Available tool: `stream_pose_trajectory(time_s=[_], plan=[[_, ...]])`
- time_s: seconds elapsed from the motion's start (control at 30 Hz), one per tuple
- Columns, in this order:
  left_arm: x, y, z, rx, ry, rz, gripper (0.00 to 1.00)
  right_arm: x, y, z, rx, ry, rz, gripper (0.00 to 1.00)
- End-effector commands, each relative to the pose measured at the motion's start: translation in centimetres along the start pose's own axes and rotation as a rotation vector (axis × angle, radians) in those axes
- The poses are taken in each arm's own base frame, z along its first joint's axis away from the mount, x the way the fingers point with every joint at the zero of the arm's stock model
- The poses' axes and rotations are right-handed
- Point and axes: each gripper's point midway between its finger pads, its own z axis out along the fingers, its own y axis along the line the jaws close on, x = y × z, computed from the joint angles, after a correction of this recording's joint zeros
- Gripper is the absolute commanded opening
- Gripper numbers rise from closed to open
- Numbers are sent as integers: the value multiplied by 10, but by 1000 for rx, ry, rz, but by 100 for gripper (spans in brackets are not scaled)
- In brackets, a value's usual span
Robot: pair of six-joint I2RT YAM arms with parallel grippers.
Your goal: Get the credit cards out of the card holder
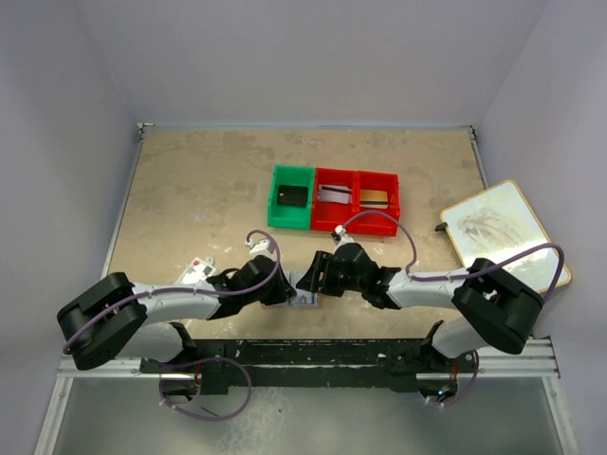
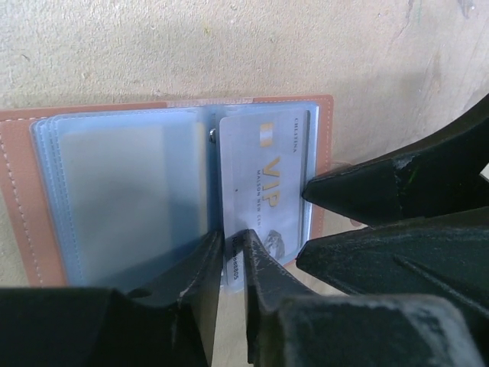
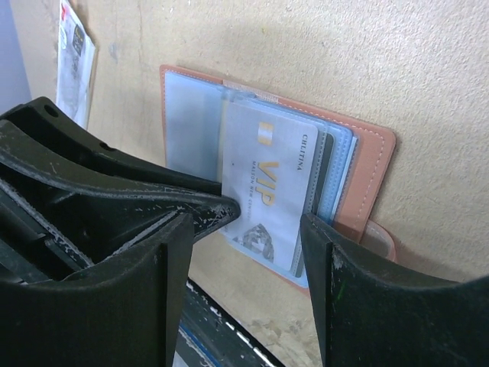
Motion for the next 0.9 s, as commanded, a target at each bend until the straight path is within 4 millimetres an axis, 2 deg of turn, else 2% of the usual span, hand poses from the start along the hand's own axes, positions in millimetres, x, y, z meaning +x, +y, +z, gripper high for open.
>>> stream_pose_trajectory(time_s=[0.0, 0.13, 0.4, 0.67, 0.87], plan=[[3, 23, -4, -76, -7, 36, 20, 4, -17, 4, 47, 2, 21, 62], [-10, 13, -11, -74, -37, 56, 30, 4, -20, 2, 58, -4, 25, 62], [-38, -28, -29, 33, -114, 35, 33, 2, -19, 0, 43, -17, 39, 62], [-24, -34, -16, 97, -67, 0, 24, 3, -19, 0, 25, -14, 44, 61], [-13, -20, -7, 50, -33, 20, 16, 3, -16, -1, 13, -12, 42, 61]])
